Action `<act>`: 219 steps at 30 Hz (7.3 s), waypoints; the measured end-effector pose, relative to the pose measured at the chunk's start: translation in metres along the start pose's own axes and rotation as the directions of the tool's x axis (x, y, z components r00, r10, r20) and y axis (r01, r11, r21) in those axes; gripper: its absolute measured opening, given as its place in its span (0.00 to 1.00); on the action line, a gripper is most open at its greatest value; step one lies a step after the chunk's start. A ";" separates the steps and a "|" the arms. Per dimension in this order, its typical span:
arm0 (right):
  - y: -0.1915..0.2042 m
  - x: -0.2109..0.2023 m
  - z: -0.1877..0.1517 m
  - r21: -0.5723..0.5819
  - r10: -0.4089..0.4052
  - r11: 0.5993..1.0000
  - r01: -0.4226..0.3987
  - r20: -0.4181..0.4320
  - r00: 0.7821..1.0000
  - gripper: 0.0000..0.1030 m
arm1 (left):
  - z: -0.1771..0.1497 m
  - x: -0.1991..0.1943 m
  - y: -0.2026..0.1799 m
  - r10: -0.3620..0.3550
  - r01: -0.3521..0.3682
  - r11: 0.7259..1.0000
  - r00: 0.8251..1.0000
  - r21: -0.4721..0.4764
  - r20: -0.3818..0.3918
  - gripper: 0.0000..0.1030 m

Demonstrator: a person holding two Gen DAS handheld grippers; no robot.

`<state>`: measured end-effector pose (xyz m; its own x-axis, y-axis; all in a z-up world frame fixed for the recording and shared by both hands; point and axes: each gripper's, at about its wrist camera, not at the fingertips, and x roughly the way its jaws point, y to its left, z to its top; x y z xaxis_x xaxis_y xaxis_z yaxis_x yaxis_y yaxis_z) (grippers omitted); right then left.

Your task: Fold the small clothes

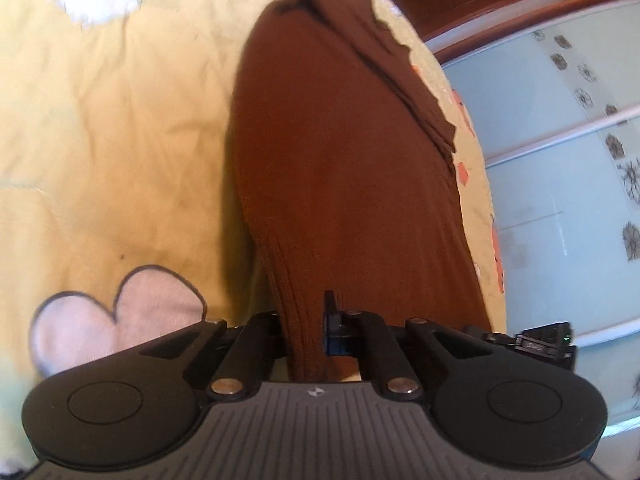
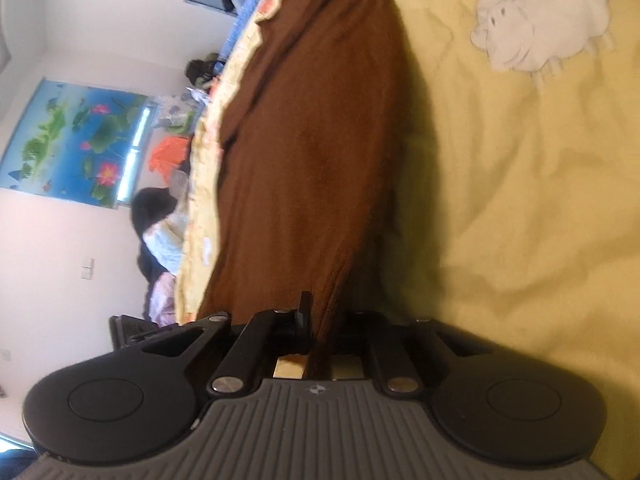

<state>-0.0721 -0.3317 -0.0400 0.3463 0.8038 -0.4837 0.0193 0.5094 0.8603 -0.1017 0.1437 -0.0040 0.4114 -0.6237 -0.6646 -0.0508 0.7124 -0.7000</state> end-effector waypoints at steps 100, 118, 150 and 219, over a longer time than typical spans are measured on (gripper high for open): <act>0.032 -0.040 0.138 -0.181 -0.127 0.960 0.211 0.390 0.912 0.64 | 0.128 -0.034 -0.046 0.257 -0.359 0.929 0.796 0.087 0.548 0.79; 0.064 0.091 0.255 -0.370 -0.237 0.854 0.365 0.349 0.907 0.17 | 0.240 0.133 -0.102 0.416 -0.606 0.729 0.761 0.318 0.498 0.06; 0.099 0.119 0.177 -0.467 -0.321 0.678 0.568 0.507 0.800 0.89 | 0.184 0.177 -0.109 0.367 -0.607 0.680 0.768 0.412 0.525 0.59; 0.120 0.099 0.063 -0.640 -0.311 0.649 0.412 0.270 0.911 0.70 | 0.033 0.114 -0.146 0.240 -0.427 0.711 0.894 0.559 0.378 0.37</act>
<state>0.0237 -0.2105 0.0255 0.5632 0.4906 -0.6650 -0.4450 0.8581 0.2562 -0.0176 -0.0209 0.0308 0.6995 -0.2648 -0.6638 0.2966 0.9526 -0.0675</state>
